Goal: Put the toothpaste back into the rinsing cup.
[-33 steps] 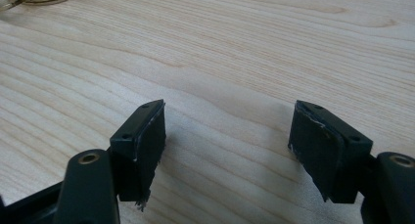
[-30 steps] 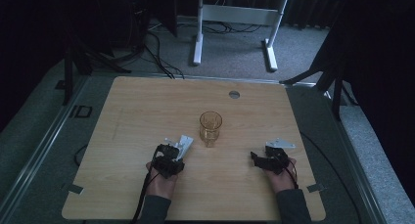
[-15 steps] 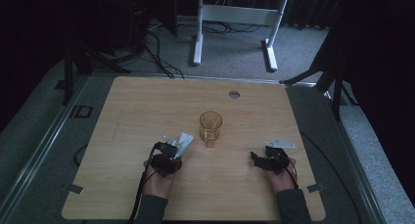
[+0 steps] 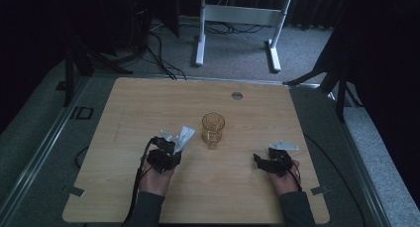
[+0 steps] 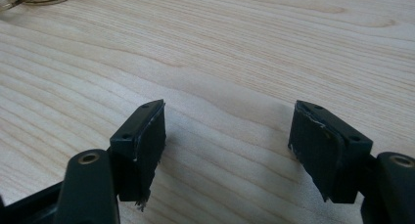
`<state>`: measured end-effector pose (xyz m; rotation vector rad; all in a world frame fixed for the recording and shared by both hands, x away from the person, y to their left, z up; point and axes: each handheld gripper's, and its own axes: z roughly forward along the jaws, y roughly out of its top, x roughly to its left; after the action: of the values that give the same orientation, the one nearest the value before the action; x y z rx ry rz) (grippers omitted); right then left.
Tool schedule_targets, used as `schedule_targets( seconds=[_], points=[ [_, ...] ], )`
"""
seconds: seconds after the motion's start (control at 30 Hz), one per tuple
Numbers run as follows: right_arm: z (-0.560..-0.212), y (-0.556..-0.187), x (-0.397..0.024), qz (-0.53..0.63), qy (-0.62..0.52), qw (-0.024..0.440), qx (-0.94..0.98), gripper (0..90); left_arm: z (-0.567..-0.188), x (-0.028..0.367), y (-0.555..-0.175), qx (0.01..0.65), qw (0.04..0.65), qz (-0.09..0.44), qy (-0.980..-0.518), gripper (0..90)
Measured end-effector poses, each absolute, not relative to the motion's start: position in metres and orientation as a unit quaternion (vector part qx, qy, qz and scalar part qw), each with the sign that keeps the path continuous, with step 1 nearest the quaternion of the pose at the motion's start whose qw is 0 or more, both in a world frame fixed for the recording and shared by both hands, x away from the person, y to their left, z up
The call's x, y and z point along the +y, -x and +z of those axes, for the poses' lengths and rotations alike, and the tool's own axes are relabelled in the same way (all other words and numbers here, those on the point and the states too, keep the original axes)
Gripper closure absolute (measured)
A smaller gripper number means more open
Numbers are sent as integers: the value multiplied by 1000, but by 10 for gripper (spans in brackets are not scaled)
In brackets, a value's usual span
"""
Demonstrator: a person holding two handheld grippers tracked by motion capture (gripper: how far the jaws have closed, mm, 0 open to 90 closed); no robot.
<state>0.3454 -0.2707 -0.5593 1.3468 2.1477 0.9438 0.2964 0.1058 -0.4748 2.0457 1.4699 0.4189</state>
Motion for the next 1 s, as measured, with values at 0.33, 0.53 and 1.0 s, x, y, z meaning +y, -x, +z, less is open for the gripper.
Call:
schedule_targets(
  seconds=[0.33,0.53,1.0],
  points=[
    [-559,-345,-271,341,-486,216,775,293,-463,115,-299,537,330,157,-760,742],
    [-559,-345,-271,341,-486,217,775,293,-459,118,-301,532,339,162,-759,742],
    [-559,-345,-271,341,-487,216,775,293,-459,122,-310,516,359,168,-760,743]
  ],
)
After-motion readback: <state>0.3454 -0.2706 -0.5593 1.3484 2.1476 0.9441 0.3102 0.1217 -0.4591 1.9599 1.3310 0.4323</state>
